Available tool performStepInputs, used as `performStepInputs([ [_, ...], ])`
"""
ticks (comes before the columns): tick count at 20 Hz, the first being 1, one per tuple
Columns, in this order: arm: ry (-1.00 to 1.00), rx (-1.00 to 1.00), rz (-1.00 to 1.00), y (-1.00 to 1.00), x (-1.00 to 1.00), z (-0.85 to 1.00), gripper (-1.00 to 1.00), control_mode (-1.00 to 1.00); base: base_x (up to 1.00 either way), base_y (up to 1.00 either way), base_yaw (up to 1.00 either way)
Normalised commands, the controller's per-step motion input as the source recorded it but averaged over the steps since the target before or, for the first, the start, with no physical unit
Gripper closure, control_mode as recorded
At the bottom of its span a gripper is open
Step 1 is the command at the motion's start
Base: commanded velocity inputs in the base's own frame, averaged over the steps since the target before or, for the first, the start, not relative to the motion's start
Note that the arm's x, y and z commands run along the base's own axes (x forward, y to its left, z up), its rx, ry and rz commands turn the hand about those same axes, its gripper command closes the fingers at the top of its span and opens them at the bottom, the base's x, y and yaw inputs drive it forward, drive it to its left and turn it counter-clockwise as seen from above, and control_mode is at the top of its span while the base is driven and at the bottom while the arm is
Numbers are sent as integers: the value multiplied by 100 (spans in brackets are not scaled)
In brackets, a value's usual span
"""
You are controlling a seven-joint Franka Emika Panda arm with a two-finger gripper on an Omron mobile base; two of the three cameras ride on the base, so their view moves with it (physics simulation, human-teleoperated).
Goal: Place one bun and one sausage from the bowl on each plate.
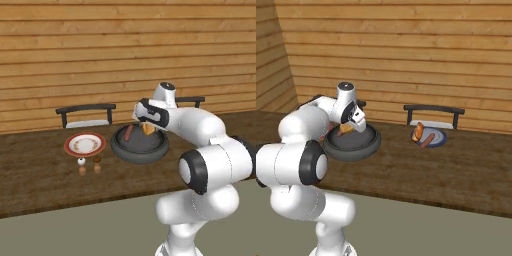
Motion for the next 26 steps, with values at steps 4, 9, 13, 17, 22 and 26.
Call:
performStepInputs([
  [4,-3,-1,8,6,-13,0,100,-100,0,0,0],
  [9,-4,-2,27,85,3,28,100,-100,0,0,0],
  [13,0,-2,22,100,19,20,100,-100,0,0,0],
  [17,1,-9,13,100,21,3,100,-100,0,0,0],
  [22,8,-18,0,78,43,0,100,-100,0,0,0],
  [26,5,-13,0,51,60,-15,100,-100,0,0,0],
])
